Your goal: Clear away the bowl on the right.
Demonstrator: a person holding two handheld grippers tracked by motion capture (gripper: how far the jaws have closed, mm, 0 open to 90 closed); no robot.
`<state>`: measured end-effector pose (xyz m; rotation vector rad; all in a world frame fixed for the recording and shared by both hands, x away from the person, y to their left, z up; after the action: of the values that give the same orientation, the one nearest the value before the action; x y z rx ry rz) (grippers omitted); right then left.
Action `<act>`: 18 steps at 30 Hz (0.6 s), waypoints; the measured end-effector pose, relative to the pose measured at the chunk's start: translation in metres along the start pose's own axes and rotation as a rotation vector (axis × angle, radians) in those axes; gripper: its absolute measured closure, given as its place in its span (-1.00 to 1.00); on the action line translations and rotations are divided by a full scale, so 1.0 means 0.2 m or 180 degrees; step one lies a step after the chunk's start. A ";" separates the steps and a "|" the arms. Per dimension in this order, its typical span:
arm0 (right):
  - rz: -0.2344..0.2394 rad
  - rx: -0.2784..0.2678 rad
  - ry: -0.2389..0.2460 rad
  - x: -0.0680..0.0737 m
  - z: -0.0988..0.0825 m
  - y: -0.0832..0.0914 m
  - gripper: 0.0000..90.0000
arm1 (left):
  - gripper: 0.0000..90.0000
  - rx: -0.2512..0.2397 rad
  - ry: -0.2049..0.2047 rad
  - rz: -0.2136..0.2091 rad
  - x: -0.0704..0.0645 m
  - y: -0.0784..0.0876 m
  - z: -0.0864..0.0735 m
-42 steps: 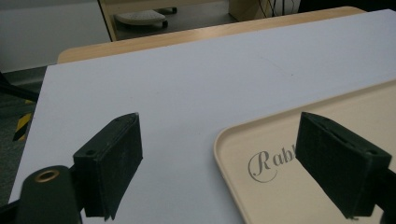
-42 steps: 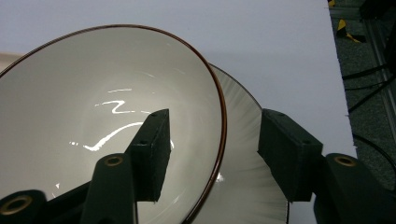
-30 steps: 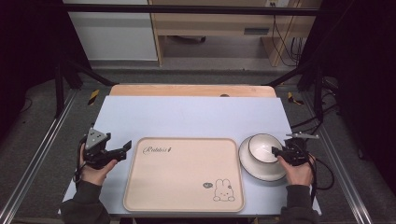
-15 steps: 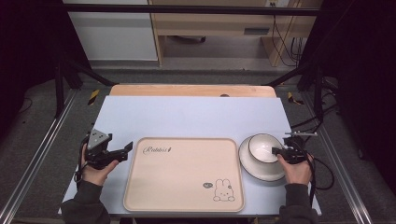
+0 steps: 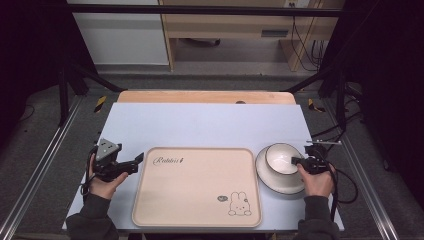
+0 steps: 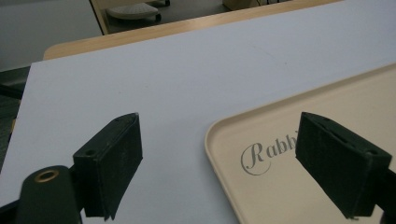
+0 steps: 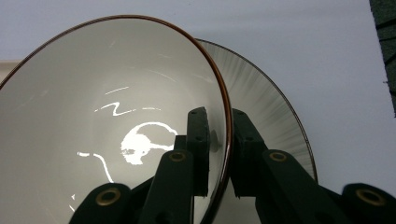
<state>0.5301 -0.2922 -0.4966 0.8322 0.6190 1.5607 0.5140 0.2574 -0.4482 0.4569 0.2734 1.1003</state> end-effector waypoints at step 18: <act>-0.0047 -0.0031 -0.0013 0.02 0.01 0.02 0.83 | -0.68 -0.0020 0.0006 -0.0001 0.00 0.00 0.00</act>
<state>0.5300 -0.2893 -0.4913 0.8215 0.6128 1.5473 0.5136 0.2567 -0.4475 0.4502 0.2715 1.1009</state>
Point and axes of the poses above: each handheld gripper's, and its own axes: y roughly backward along the jaws, z roughly out of its top, x roughly to its left, the point moved 7 cm from there along -y, roughly forward along the jaws, and after that the axes turned 2 degrees about -z, right-handed, at the moved point
